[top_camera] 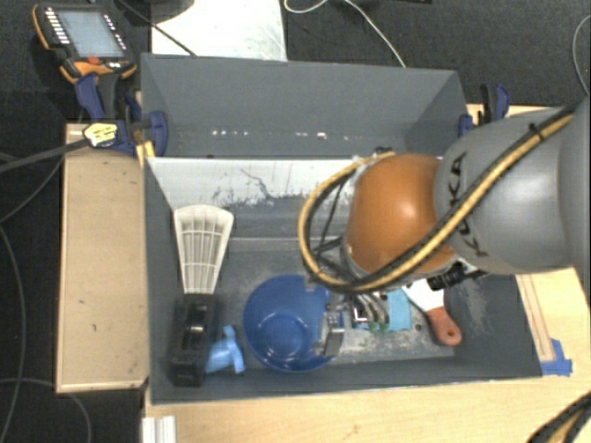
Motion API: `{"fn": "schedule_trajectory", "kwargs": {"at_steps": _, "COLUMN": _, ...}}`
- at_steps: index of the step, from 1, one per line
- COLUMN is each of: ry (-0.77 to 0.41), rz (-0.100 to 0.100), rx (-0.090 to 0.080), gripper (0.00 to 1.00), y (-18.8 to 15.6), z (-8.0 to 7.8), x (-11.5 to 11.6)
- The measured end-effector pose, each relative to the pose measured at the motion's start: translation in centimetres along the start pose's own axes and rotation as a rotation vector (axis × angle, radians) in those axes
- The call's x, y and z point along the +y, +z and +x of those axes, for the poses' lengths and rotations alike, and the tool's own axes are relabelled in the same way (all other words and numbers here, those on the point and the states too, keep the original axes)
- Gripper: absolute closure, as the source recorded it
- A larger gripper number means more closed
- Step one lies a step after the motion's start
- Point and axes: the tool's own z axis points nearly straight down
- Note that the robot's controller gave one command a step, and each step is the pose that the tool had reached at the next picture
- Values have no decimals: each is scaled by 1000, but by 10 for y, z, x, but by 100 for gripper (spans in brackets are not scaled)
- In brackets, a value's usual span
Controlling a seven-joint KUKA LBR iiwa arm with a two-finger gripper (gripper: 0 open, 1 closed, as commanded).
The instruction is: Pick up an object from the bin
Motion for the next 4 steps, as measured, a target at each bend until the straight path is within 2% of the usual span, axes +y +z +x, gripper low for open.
{"fn": "schedule_trajectory", "kwargs": {"at_steps": 1, "ry": -268, "rz": 0, "rx": 0, "gripper": 0, "y": 76, "z": -75, "x": 5}}
{"fn": "schedule_trajectory", "kwargs": {"at_steps": 2, "ry": -152, "rz": -1, "rx": -4, "gripper": 0, "y": 14, "z": -74, "x": 12}}
{"fn": "schedule_trajectory", "kwargs": {"at_steps": 3, "ry": -47, "rz": 0, "rx": 1, "gripper": 0, "y": 46, "z": -36, "x": -24}}
{"fn": "schedule_trajectory", "kwargs": {"at_steps": 4, "ry": -428, "rz": -3, "rx": -8, "gripper": 0, "y": 76, "z": -73, "x": 1}}
